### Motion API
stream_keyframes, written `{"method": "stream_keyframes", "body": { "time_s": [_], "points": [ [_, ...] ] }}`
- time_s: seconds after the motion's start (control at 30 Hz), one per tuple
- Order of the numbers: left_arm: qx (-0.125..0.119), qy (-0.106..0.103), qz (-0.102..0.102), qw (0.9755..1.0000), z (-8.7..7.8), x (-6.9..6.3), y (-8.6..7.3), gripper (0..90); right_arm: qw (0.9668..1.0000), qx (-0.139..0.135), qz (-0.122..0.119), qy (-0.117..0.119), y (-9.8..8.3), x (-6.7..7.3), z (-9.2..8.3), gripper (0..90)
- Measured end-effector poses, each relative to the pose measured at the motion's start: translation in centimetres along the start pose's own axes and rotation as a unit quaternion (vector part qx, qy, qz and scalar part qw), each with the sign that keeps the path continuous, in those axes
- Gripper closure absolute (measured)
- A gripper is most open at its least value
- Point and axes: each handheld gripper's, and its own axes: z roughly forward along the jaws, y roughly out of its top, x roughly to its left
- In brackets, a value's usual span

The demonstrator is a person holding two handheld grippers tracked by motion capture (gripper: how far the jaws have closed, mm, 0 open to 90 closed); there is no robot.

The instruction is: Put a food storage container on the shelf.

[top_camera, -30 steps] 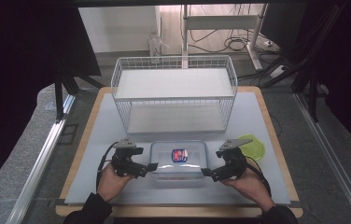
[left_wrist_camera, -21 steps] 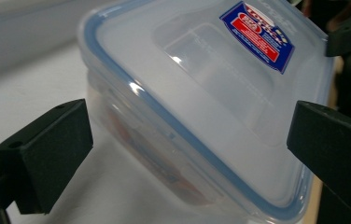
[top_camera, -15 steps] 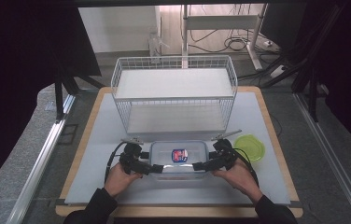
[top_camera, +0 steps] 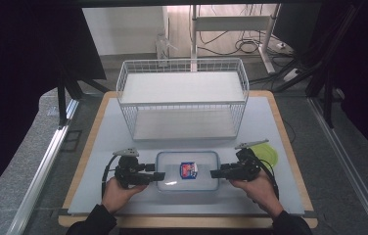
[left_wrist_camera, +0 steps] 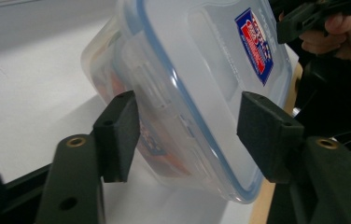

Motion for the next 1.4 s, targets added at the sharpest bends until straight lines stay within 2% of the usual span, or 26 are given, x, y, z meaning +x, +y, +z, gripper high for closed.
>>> {"method": "stream_keyframes", "body": {
  "time_s": [0.17, 0.3, 0.4, 0.53, 0.6, 0.7, 0.77, 1.03, 1.4],
  "points": [
    [-0.008, 0.017, 0.003, 0.9998, -0.2, -1.0, -0.4, 41.8, 0.9999, -0.004, -0.009, -0.008, -0.4, 0.6, -0.2, 44.6],
    [-0.018, 0.012, -0.006, 0.9997, -0.4, -0.9, -0.6, 46.0, 0.9999, -0.009, -0.003, -0.006, -0.6, 0.7, -0.5, 47.2],
    [-0.023, 0.019, -0.009, 0.9995, -0.4, -1.1, -0.5, 47.1, 0.9998, -0.015, -0.003, -0.015, -0.8, 1.1, -0.5, 47.3],
    [-0.041, 0.028, -0.011, 0.9987, -0.6, -1.2, -0.5, 51.0, 0.9991, -0.028, -0.015, -0.029, -1.0, 1.6, -0.7, 49.9],
    [-0.040, 0.039, -0.004, 0.9984, -0.7, -1.4, -0.4, 51.5, 0.9981, -0.034, -0.034, -0.040, -0.9, 2.0, -0.7, 50.5],
    [-0.045, 0.038, -0.010, 0.9982, -0.6, -1.3, -0.4, 51.5, 0.9978, -0.041, -0.032, -0.040, -1.0, 1.9, -0.6, 50.6],
    [-0.045, 0.047, -0.005, 0.9979, -0.6, -1.5, -0.3, 51.3, 0.9977, -0.042, -0.033, -0.042, -1.0, 2.0, -0.6, 50.6],
    [-0.059, 0.047, 0.001, 0.9972, -1.1, -1.9, 0.6, 51.5, 0.9958, -0.068, -0.042, -0.044, -0.4, 2.4, -1.3, 50.7],
    [-0.072, 0.059, 0.022, 0.9954, -2.2, -2.5, 2.0, 51.4, 0.9933, -0.090, -0.060, -0.041, 0.9, 3.0, -2.0, 50.6]
  ]
}}
